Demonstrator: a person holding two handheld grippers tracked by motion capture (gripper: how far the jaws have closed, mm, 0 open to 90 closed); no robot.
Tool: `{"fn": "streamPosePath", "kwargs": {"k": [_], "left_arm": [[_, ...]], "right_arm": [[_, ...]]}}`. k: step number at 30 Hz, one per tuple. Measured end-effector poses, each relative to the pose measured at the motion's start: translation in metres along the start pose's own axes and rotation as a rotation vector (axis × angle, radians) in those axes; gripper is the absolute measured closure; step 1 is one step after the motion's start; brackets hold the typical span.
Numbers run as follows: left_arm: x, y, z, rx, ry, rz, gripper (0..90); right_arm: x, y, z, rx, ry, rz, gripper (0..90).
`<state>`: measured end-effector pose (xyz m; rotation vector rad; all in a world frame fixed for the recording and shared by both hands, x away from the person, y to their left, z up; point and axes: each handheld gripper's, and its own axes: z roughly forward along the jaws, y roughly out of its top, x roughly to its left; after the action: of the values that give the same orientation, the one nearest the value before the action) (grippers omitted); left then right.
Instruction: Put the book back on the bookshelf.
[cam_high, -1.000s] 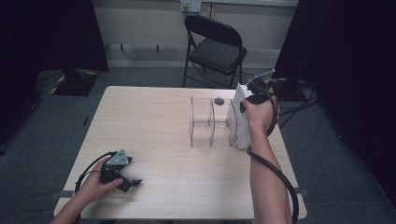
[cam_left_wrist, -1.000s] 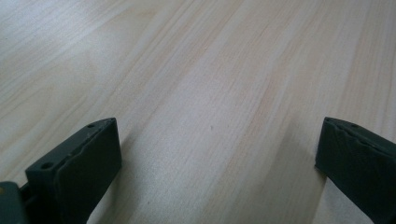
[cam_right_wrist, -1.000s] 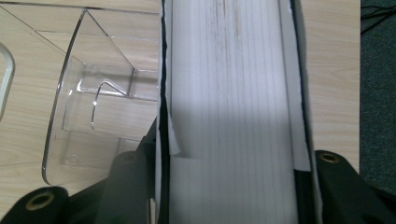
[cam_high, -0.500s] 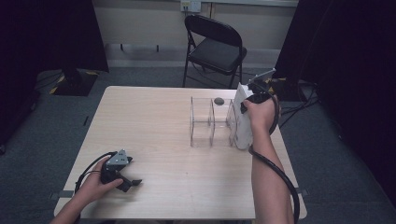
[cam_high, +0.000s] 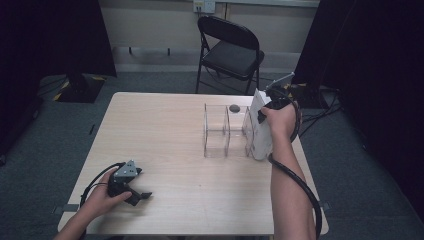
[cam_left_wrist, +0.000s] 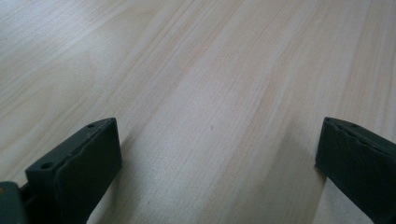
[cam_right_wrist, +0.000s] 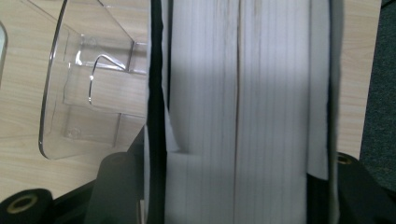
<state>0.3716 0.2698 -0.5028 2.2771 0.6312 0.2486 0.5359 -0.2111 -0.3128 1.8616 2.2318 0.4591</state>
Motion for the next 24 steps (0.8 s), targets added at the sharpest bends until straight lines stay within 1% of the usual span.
{"fn": "streamPosePath", "kwargs": {"k": [4, 8, 15, 17, 18, 22, 24], "left_arm": [[0.0000, 0.0000, 0.0000, 0.000, 0.000, 0.000, 0.0], [0.0000, 0.0000, 0.0000, 0.000, 0.000, 0.000, 0.0], [0.0000, 0.0000, 0.0000, 0.000, 0.000, 0.000, 0.0], [0.0000, 0.0000, 0.0000, 0.000, 0.000, 0.001, 0.0], [0.0000, 0.0000, 0.0000, 0.000, 0.000, 0.001, 0.0], [0.0000, 0.0000, 0.0000, 0.000, 0.000, 0.001, 0.0], [0.0000, 0.0000, 0.0000, 0.000, 0.000, 0.000, 0.0]], "right_arm": [[-0.0011, -0.0007, 0.0011, 0.016, 0.003, -0.002, 42.2], [-0.0026, -0.0014, 0.0016, 0.017, 0.010, -0.001, 39.1], [-0.0027, -0.0022, -0.0009, 0.011, -0.001, -0.016, 33.9], [-0.0029, -0.0027, -0.0018, 0.014, 0.008, -0.018, 32.7], [-0.0032, -0.0031, -0.0023, 0.013, 0.000, -0.017, 31.3], [-0.0039, -0.0048, -0.0028, 0.014, 0.004, -0.016, 28.9], [-0.0040, -0.0059, -0.0026, 0.015, -0.001, -0.021, 27.0]]}}
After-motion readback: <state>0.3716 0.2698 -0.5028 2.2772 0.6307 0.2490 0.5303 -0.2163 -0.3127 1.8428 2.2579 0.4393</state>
